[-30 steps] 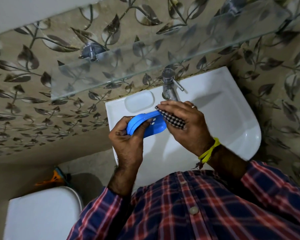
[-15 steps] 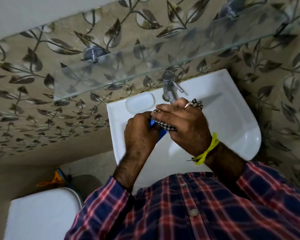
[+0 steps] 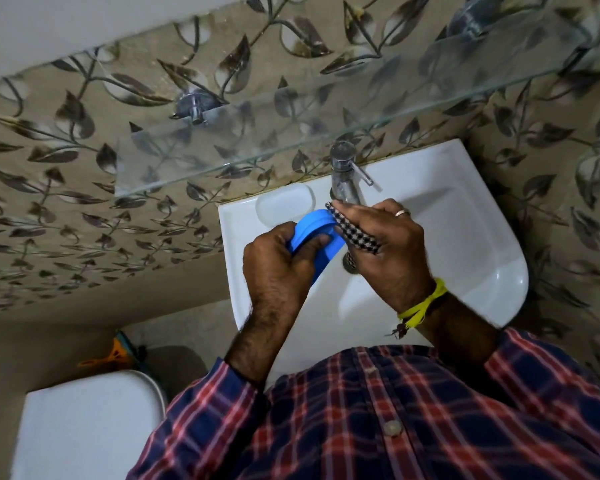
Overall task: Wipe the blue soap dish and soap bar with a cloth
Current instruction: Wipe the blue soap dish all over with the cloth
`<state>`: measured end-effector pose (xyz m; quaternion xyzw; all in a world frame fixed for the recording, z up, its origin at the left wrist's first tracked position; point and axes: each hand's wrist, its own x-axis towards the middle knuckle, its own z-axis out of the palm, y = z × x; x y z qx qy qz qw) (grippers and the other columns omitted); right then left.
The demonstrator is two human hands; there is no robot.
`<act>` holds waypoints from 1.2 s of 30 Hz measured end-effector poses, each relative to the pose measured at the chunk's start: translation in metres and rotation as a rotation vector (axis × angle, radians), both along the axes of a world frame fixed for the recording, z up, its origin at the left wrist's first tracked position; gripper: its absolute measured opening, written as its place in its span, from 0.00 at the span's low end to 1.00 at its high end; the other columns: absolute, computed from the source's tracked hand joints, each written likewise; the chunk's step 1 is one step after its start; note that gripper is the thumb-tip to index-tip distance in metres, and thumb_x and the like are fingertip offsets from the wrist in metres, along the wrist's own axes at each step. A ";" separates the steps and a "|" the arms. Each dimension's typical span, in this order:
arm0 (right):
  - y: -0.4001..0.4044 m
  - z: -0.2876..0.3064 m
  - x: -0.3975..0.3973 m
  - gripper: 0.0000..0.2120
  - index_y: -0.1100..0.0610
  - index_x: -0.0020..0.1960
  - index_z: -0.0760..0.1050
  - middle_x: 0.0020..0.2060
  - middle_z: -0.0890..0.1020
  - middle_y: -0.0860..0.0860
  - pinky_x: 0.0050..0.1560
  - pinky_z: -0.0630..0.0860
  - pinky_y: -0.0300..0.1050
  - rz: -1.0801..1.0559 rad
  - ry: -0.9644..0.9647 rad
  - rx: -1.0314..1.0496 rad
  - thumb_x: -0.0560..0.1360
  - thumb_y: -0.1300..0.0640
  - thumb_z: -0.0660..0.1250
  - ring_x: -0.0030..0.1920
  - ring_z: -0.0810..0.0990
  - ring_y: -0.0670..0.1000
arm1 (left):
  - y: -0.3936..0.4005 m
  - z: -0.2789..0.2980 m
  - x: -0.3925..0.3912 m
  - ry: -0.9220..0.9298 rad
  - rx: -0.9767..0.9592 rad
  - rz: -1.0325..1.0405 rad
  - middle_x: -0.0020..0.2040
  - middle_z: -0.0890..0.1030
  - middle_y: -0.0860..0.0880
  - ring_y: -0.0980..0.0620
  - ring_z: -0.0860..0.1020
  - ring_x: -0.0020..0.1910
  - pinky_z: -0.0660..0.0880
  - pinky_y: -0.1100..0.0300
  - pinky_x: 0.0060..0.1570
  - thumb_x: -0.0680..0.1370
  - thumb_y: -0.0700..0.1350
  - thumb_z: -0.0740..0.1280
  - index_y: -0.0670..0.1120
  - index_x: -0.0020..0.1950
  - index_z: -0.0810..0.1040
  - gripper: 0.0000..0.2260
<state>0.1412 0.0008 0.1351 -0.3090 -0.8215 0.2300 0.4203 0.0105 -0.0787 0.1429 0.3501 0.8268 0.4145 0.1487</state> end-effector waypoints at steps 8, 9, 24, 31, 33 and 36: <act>-0.003 0.004 -0.008 0.19 0.57 0.62 0.81 0.58 0.84 0.50 0.52 0.77 0.46 0.033 -0.001 -0.004 0.72 0.67 0.67 0.46 0.78 0.55 | -0.002 -0.001 0.002 -0.042 0.129 0.046 0.32 0.82 0.45 0.45 0.80 0.32 0.78 0.52 0.33 0.72 0.45 0.79 0.42 0.39 0.84 0.07; -0.003 0.000 -0.007 0.20 0.58 0.61 0.81 0.56 0.85 0.50 0.51 0.78 0.48 -0.012 -0.003 -0.050 0.71 0.68 0.69 0.45 0.78 0.55 | -0.002 -0.002 0.002 -0.059 0.141 0.061 0.31 0.81 0.45 0.47 0.79 0.31 0.77 0.54 0.32 0.72 0.45 0.79 0.42 0.38 0.84 0.08; 0.009 0.012 -0.013 0.25 0.59 0.58 0.83 0.54 0.86 0.52 0.45 0.78 0.53 0.088 -0.114 0.247 0.63 0.72 0.68 0.43 0.78 0.59 | 0.023 0.019 -0.009 -0.056 -0.119 -0.164 0.33 0.82 0.54 0.54 0.78 0.33 0.72 0.65 0.32 0.68 0.37 0.75 0.49 0.39 0.81 0.08; 0.000 0.001 -0.002 0.18 0.55 0.60 0.82 0.41 0.86 0.50 0.42 0.79 0.53 -0.025 -0.071 -0.137 0.71 0.64 0.73 0.43 0.77 0.56 | 0.017 0.025 -0.017 -0.056 0.089 -0.045 0.32 0.82 0.55 0.52 0.80 0.32 0.77 0.60 0.35 0.67 0.47 0.82 0.55 0.36 0.81 0.11; -0.004 0.002 -0.005 0.17 0.58 0.59 0.82 0.44 0.86 0.51 0.43 0.79 0.54 -0.003 -0.031 -0.147 0.71 0.64 0.74 0.42 0.78 0.58 | 0.018 0.025 -0.019 -0.014 0.039 -0.092 0.31 0.80 0.56 0.54 0.77 0.30 0.75 0.61 0.33 0.67 0.46 0.81 0.54 0.36 0.80 0.11; 0.001 0.014 -0.015 0.20 0.57 0.61 0.81 0.53 0.86 0.49 0.47 0.78 0.47 0.050 -0.011 -0.022 0.70 0.67 0.72 0.44 0.77 0.54 | 0.018 0.021 -0.012 0.002 0.011 -0.096 0.31 0.79 0.54 0.52 0.76 0.31 0.77 0.55 0.36 0.69 0.41 0.78 0.52 0.36 0.79 0.10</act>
